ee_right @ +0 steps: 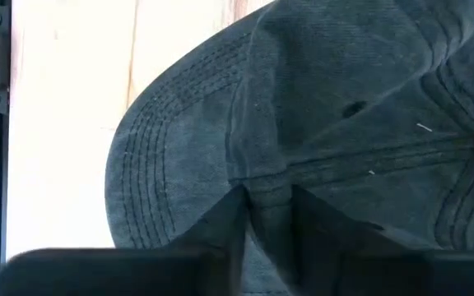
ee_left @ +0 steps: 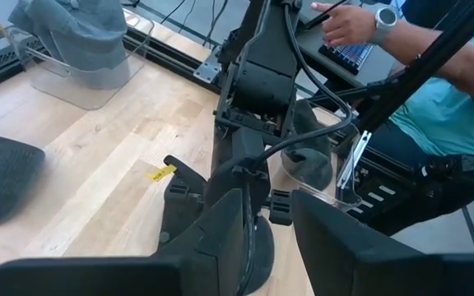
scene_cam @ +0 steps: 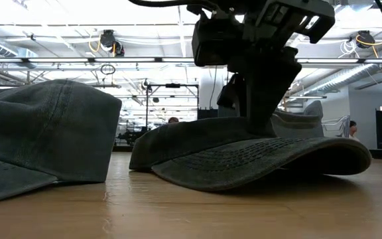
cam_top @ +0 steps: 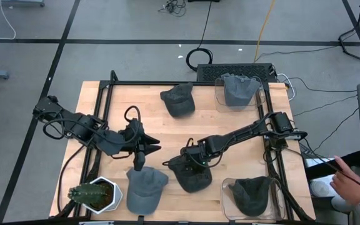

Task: Pick & Place hat
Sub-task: Put the bottom black cap into the bottom transparent bin

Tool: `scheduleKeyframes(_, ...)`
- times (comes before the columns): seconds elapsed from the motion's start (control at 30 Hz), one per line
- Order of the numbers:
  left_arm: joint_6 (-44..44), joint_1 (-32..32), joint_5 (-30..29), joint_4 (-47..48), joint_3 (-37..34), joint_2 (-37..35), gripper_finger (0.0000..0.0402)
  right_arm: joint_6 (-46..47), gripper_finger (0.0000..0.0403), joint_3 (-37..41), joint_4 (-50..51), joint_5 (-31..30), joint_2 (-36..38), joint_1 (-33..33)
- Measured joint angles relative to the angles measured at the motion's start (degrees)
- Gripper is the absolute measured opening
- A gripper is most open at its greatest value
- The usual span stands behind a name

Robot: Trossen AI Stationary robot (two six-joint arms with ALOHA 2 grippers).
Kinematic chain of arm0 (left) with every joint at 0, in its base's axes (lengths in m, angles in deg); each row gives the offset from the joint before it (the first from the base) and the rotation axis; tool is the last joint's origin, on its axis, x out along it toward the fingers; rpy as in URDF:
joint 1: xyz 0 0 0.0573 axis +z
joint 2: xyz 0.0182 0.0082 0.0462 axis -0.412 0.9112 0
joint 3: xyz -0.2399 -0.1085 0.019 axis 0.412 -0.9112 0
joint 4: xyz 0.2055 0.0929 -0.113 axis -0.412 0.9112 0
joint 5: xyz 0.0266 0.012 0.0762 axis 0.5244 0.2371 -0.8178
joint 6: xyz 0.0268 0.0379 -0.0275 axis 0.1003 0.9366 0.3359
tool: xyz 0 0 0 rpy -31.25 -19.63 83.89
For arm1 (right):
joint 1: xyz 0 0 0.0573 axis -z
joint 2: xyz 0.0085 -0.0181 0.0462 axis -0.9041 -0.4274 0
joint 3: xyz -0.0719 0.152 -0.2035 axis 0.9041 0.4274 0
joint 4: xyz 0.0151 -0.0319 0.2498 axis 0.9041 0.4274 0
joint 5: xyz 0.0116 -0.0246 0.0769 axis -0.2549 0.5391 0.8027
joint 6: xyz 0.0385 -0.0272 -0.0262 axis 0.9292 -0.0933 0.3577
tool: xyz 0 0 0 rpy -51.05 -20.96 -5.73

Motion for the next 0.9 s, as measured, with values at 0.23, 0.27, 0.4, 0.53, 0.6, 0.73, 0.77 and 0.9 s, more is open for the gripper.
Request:
scheduleKeyframes(0.23, 1.2, -1.9, 1.2, 0.0, 0.0, 0.0, 0.0115, 3.3, 0.0009, 0.0, 0.3, -1.1, 0.5, -0.8)
scheduleKeyframes(0.27, 1.5, -2.2, 1.2, 0.0, 0.0, 0.0, 0.0115, 4.0, 0.0007, 0.1, 0.4, -2.2, 1.1, -1.0)
scheduleKeyframes(0.4, 2.7, -2.7, 1.3, 0.3, 0.0, 0.0, 0.0115, 6.8, 0.0003, 0.1, 1.9, -7.6, 6.4, -1.7)
scheduleKeyframes(0.53, 4.8, -2.7, 1.3, 0.6, 0.0, 0.0, 0.0115, 9.4, 0.0002, 0.1, 7.8, -14.6, 15.1, -2.9)
scheduleKeyframes(0.6, 6.0, -2.6, 1.3, 0.7, 0.0, 0.0, 0.0115, 11.4, 0.0001, 0.1, 12.5, -18.4, 19.8, -4.0)
scheduleKeyframes(0.73, 6.0, -2.2, 2.6, 1.6, 0.0, 0.0, 0.0115, 16.5, 0.0001, 0.1, 20.5, -22.6, 29.2, -7.4)
scheduleKeyframes(0.77, 5.4, -2.0, 2.6, 1.8, 0.0, 0.0, 0.0115, 17.7, 0.0001, 0.1, 22.1, -22.7, 31.2, -8.3)
scheduleKeyframes(0.9, 3.1, -1.6, 0.9, 1.8, 0.0, 0.0, 0.0115, 23.6, 0.0001, 0.1, 27.1, -22.1, 37.9, -12.4)
